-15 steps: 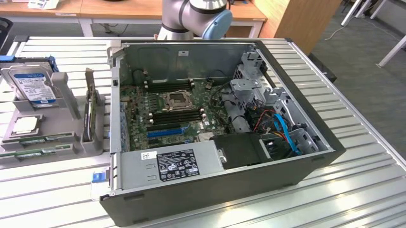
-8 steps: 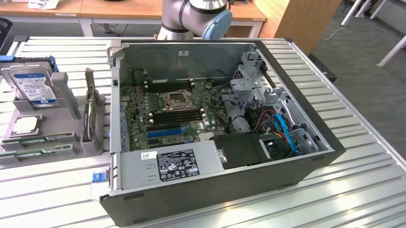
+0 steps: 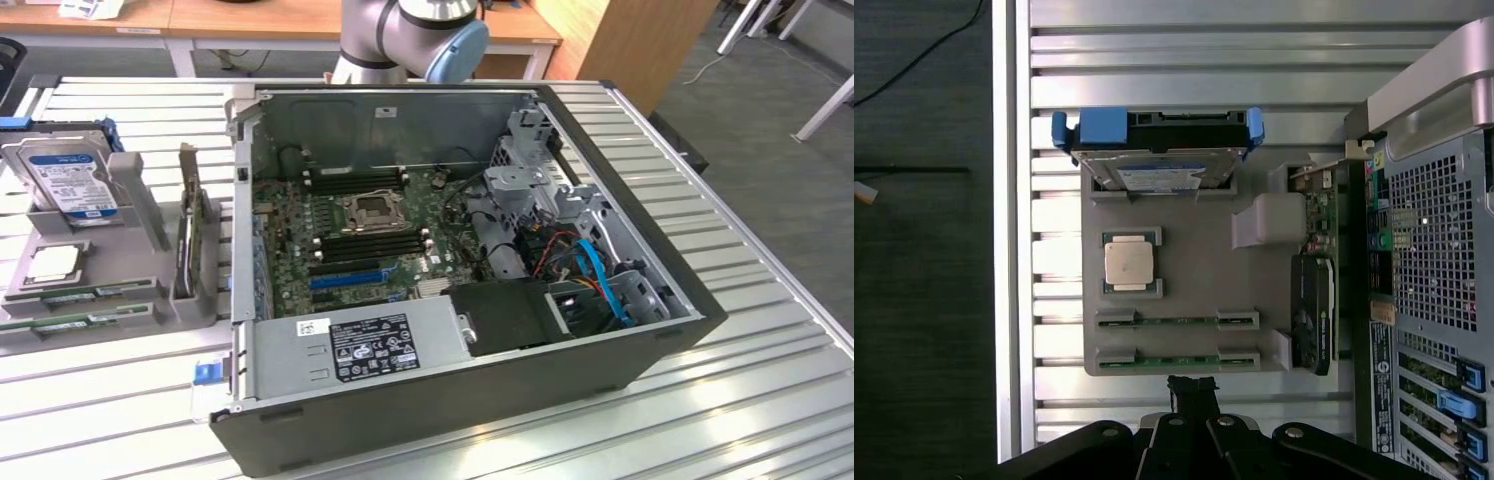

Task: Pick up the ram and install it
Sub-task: 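Pick up the ram and move it above insertion slot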

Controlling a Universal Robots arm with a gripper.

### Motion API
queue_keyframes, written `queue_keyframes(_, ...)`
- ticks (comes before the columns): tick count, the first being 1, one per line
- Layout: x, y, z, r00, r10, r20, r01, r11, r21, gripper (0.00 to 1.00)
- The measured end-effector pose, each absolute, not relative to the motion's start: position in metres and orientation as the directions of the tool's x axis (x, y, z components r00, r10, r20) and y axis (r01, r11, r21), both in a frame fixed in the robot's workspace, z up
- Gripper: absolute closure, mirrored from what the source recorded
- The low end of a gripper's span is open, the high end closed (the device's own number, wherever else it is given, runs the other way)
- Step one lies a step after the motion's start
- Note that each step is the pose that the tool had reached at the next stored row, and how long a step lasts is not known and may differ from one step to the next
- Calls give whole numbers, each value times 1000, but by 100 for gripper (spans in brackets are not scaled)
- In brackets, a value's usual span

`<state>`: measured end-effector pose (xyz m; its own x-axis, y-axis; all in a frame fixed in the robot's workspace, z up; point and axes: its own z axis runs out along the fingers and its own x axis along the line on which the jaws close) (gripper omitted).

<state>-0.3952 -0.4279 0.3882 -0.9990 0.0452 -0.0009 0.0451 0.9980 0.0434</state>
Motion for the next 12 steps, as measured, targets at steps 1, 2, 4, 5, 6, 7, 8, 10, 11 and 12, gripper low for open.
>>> queue_keyframes(1,-395,-428,388,-999,43,-1,43,998,43,90)
queue_keyframes(2,-395,-428,388,-999,40,-1,40,998,43,90)
queue_keyframes(4,-395,-428,388,-1000,28,-1,27,999,43,90)
queue_keyframes(5,-395,-428,388,-1000,19,-1,19,999,43,90)
queue_keyframes(6,-395,-428,388,-1000,7,-1,7,999,43,90)
queue_keyframes(7,-395,-428,388,-1000,-7,-1,-7,999,43,90)
queue_keyframes(8,-395,-428,388,-1000,-23,-1,-23,999,43,90)
queue_keyframes(10,-395,-428,388,-998,-59,-1,-59,997,43,90)
queue_keyframes(11,-395,-428,388,-997,-77,-1,-77,996,43,90)
queue_keyframes(12,-395,-428,388,-996,-95,-1,-95,995,43,90)
